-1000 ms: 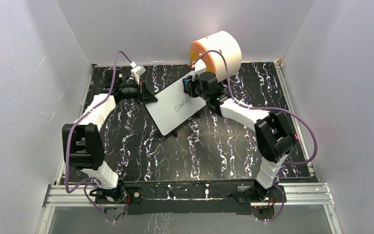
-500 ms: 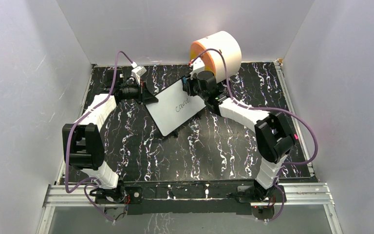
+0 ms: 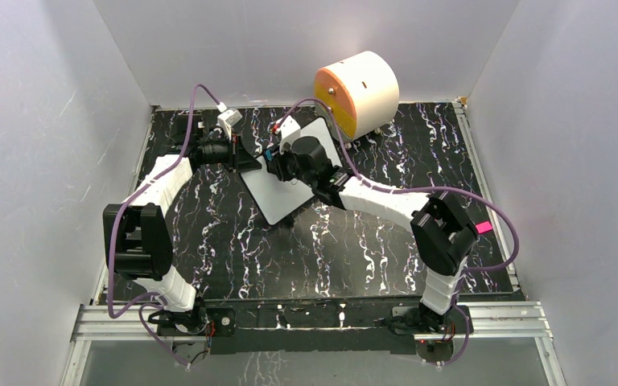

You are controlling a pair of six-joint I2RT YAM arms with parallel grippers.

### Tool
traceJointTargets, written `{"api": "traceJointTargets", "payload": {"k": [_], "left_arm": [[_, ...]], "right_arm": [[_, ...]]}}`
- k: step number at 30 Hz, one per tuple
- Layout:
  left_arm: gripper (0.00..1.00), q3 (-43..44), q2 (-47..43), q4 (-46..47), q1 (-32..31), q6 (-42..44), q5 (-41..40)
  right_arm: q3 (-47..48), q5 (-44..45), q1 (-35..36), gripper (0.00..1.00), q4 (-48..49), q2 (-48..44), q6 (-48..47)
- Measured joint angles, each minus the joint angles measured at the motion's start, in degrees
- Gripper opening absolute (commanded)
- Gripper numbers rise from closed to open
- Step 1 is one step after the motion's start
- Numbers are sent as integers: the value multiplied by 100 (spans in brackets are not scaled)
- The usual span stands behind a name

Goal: Erase the whiteboard

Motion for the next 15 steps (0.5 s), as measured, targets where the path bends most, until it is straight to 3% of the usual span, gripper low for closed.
{"api": "traceJointTargets", "payload": {"k": [9, 15], "left_arm": [[0, 0, 4, 13, 0, -1, -1], [0, 0, 10, 38, 0, -8, 1]], "right_arm": [[-129, 52, 97, 17, 46, 3, 522], [-771, -16, 192, 17, 189, -100, 959]]}}
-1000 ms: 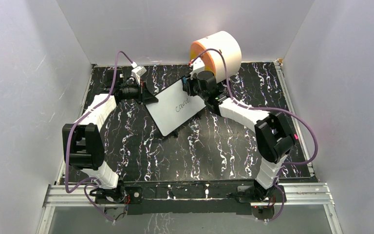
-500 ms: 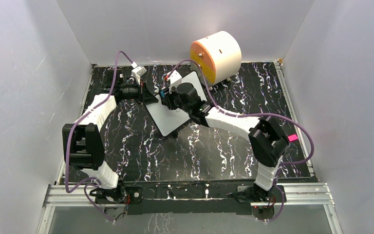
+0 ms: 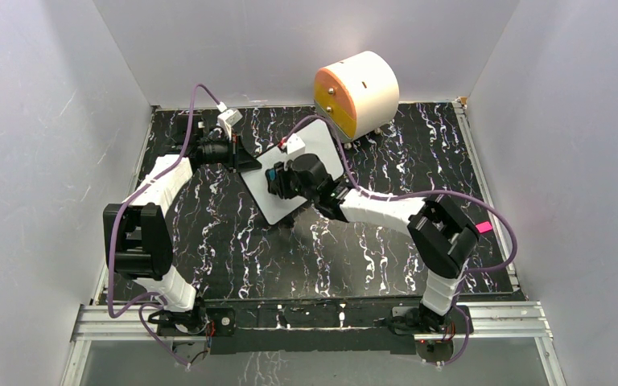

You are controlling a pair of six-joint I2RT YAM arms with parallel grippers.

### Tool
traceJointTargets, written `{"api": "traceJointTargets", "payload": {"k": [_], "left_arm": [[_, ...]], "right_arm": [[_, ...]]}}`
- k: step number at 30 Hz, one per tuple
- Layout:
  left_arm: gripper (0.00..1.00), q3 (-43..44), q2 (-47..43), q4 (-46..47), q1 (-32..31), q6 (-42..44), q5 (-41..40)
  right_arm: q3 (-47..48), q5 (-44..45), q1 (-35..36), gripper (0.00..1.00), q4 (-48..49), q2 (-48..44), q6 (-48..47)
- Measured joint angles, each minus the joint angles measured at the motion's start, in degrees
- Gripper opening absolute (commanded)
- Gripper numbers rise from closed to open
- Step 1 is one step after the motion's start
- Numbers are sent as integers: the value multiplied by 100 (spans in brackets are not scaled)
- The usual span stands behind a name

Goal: Erase the whiteboard

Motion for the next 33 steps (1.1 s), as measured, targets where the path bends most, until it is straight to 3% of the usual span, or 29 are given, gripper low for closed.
{"api": "traceJointTargets", "payload": {"k": [12, 24, 33], "left_arm": [[0, -3, 3, 22, -84, 2, 103], [0, -13, 7, 85, -98, 6, 78], [0, -13, 54, 112, -85, -53, 45]], "right_arm": [[-299, 453, 566, 15, -314, -2, -341], [834, 429, 219, 16, -1143, 92, -585], [156, 466, 227, 15, -294, -3, -574]]}}
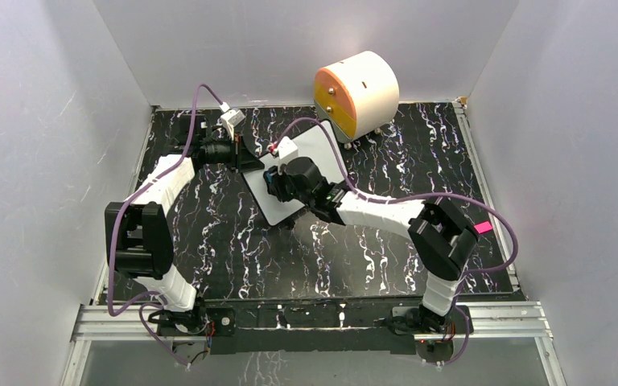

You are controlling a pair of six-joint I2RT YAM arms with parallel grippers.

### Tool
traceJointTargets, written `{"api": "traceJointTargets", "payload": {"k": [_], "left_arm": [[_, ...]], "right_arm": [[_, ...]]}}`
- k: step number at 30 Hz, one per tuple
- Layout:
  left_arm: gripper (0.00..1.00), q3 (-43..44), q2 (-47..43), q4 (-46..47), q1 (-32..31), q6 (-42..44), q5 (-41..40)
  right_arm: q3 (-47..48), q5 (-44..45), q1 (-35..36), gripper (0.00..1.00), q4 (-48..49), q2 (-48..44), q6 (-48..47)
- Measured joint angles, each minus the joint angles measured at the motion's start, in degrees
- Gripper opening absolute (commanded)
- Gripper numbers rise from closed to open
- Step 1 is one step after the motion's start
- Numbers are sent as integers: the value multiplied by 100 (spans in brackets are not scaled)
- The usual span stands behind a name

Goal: Erase the whiteboard

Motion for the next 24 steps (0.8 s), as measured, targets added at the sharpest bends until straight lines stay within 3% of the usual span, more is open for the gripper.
{"api": "traceJointTargets", "payload": {"k": [14, 24], "left_arm": [[0, 0, 9, 21, -7, -1, 0], [0, 2, 9, 6, -7, 16, 60]], "right_arm": [[-1077, -788, -909, 16, 702, -351, 68], [-2038, -570, -1052, 15, 929, -465, 40]]}}
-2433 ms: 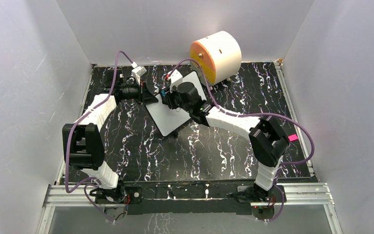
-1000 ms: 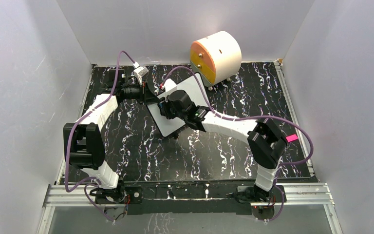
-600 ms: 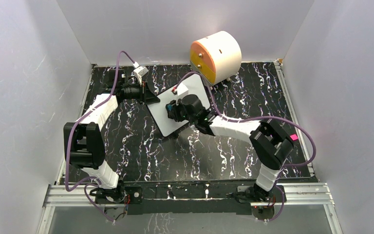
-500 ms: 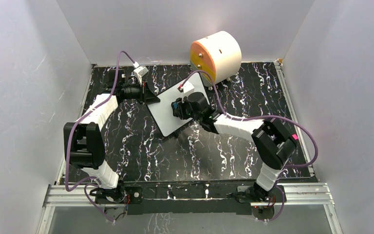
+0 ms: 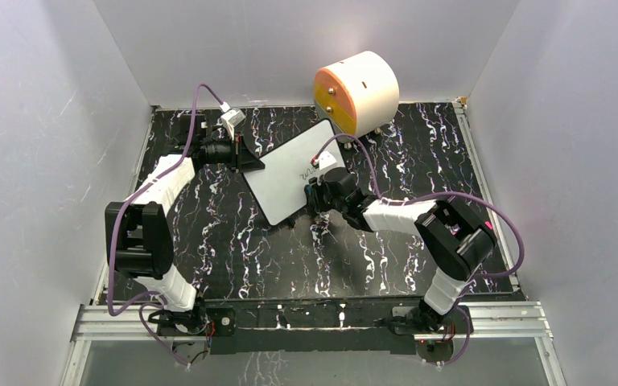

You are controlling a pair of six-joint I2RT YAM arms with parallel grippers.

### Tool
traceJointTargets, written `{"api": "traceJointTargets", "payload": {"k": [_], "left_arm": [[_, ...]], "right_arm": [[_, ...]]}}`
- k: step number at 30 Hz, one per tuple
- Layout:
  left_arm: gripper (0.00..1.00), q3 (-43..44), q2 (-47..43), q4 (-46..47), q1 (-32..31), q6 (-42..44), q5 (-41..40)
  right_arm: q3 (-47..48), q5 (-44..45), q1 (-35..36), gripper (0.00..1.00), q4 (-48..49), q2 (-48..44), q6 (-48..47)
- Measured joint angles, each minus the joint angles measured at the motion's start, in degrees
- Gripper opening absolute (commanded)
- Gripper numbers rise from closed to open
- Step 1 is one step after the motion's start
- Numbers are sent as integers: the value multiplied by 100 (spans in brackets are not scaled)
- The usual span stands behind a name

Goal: Erase the whiteboard

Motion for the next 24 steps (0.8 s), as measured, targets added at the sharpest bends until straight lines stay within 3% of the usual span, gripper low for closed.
{"api": "traceJointTargets", "payload": {"k": [10, 17, 24], "left_arm": [[0, 0, -1, -37, -26, 12, 45], [0, 0, 2, -97, -48, 20, 75], [0, 0, 7, -122, -48, 33, 76]], "right_arm": [[487, 77, -159, 17, -882, -151, -187], [1278, -126, -53, 17, -944, -153, -338], [1465, -135, -34, 15, -982, -86, -364]]}}
